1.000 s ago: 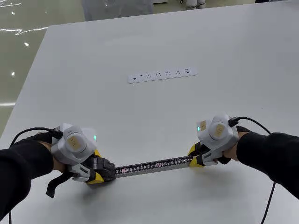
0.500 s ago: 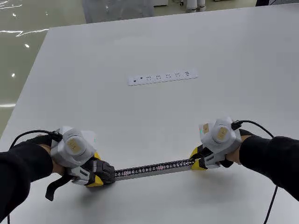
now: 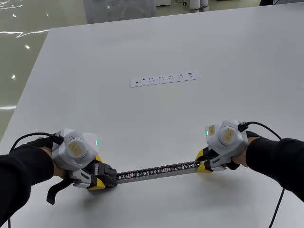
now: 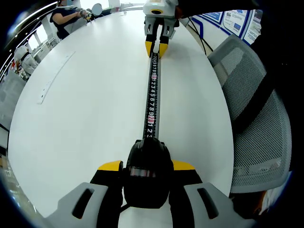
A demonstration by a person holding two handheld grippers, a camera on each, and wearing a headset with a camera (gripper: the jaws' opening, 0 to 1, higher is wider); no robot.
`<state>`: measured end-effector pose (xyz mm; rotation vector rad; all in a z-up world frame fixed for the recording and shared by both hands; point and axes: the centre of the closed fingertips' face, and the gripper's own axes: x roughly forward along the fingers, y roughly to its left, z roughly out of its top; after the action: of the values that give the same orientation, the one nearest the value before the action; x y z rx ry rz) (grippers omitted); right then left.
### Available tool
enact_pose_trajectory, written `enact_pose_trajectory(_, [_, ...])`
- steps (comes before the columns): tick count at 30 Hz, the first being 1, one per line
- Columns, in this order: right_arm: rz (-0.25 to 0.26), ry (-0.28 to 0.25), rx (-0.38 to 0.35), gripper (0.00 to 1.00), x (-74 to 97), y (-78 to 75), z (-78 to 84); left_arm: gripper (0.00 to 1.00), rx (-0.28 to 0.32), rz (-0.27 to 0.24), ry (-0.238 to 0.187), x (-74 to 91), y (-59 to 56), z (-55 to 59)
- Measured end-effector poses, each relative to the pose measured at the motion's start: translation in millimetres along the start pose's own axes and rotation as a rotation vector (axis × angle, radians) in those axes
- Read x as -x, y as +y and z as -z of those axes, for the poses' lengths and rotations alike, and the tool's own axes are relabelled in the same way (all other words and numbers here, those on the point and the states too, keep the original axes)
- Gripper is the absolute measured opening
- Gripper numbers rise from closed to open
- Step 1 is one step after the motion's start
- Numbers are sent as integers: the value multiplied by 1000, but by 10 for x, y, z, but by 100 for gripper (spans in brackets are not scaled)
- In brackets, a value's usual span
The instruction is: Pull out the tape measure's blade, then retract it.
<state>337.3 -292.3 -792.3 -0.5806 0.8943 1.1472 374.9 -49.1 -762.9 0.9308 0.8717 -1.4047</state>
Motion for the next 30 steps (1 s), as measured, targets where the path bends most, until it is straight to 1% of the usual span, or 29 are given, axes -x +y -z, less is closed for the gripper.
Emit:
enact_pose_trajectory(17, [4,-4,-11,8,9,-19,33,32,2,-3,-1,-2,6,-3])
enact_pose_trajectory(22, [3,1,-15,8,5,-18,26,32,8,-5,-8,-4,10,-9])
enact_pose_trajectory(23, [3,3,-17,8,6,-16,24,32,22,-8,-16,-5,16,-15])
enact_pose_trajectory(25, [8,7,1,9,6,-13,28,32,29,-8,-28,-3,29,-18])
enact_pose_trajectory(27, [10,8,2,9,5,-3,26,32,9,-14,-41,0,25,-27])
enact_pose_trajectory(30, [8,18,22,10,2,-5,22,32,7,-22,-43,0,32,-34])
